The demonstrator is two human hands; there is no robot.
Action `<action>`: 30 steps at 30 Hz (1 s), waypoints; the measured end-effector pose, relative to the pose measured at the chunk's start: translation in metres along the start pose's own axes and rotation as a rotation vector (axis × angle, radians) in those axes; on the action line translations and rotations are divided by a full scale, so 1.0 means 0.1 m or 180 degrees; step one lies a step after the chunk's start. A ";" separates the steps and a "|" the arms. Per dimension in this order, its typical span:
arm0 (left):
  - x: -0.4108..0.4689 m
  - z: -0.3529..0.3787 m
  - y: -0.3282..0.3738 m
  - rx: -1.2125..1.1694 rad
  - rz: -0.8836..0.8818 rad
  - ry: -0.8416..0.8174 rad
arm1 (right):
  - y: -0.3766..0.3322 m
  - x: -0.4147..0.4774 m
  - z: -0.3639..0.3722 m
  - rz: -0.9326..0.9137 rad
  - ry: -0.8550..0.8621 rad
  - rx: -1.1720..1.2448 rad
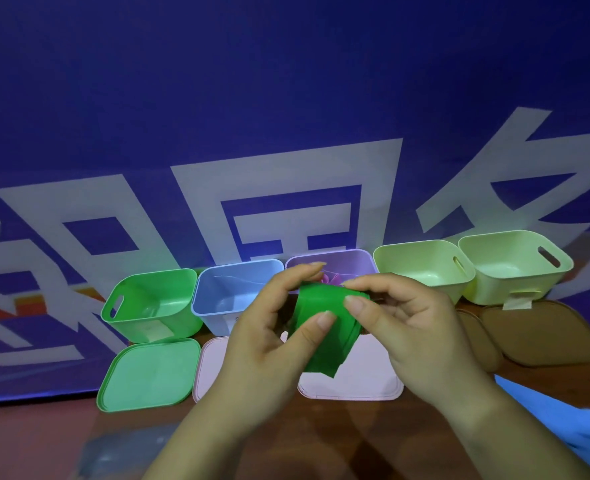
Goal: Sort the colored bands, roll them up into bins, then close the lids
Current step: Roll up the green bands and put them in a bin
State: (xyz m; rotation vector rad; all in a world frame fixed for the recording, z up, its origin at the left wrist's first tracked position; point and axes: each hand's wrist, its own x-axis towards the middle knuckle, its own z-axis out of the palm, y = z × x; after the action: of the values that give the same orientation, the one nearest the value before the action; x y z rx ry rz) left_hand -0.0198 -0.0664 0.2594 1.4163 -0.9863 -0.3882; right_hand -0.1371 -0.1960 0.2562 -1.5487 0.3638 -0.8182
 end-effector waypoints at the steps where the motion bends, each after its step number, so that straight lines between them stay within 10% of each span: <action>1: 0.01 0.01 0.00 0.0042 0.0019 0.0002 | -0.01 0.02 -0.02 0.0059 -0.0025 0.0113; 30: 0.22 0.12 -0.05 -0.0433 -0.0233 0.0242 | 0.12 0.18 -0.14 -0.0220 -0.0357 -0.0185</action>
State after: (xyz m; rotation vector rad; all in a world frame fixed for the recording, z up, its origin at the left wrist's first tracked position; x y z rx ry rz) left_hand -0.0145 -0.0911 0.2605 1.3368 -0.8330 -0.4439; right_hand -0.1318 -0.2202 0.2494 -1.6614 0.2553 -0.7763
